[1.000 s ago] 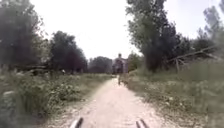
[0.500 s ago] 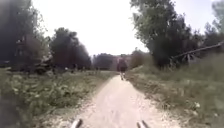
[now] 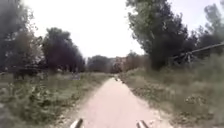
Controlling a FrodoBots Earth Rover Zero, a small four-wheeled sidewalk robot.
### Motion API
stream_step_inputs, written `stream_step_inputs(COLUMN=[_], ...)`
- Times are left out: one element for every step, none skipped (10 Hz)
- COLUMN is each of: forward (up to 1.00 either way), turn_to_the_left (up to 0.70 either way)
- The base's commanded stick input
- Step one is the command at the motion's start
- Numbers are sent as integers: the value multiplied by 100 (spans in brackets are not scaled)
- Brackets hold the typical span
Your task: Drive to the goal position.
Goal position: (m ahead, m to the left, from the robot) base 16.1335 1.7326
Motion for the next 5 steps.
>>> stream_step_inputs(forward=[85, 85, 85, 85, 85], turn_to_the_left=[0, 0, 0, 0, 0])
